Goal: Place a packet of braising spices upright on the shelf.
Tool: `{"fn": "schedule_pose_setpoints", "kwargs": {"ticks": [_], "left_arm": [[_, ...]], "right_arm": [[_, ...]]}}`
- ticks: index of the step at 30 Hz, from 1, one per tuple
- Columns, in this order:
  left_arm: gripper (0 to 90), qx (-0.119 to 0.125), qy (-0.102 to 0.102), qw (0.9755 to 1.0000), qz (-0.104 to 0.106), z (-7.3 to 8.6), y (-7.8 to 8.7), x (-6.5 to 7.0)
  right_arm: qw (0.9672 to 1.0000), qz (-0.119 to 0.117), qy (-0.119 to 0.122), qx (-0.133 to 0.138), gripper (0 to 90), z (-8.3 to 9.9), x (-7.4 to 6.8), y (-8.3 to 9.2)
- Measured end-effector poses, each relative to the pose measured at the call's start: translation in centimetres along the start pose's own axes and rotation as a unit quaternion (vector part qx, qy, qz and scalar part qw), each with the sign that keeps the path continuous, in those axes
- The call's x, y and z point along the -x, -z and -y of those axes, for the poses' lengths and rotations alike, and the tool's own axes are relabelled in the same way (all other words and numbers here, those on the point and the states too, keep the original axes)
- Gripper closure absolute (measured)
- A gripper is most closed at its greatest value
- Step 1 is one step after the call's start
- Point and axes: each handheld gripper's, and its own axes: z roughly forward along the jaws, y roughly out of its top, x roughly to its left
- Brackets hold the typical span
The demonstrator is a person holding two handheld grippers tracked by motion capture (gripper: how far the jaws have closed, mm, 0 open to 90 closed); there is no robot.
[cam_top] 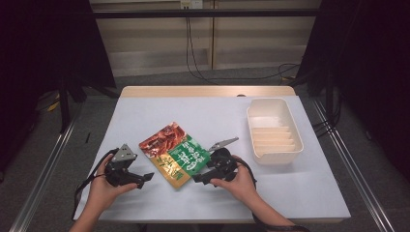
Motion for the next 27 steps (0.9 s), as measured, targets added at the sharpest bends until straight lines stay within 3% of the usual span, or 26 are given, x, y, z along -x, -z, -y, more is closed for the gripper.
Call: {"fn": "schedule_pose_setpoints", "kwargs": {"ticks": [9, 20, 27], "left_arm": [[6.6, 0.003, 0.002, 1.0000, 0.000, 0.0, 0.0, 0.1], [6.7, 0.001, -0.005, 1.0000, 0.003, 0.0, 0.2, 0.1], [6.7, 0.003, -0.010, 0.9999, 0.001, 0.0, 0.0, 0.1]], "right_arm": [[0.9996, -0.001, -0.028, 0.002, 17.3, -0.8, 0.3, -0.6], [0.9991, 0.009, -0.042, 0.002, 20.6, -1.3, 0.3, -1.4], [0.9982, 0.012, -0.058, 0.005, 27.7, -1.6, 0.6, -1.6]]}}
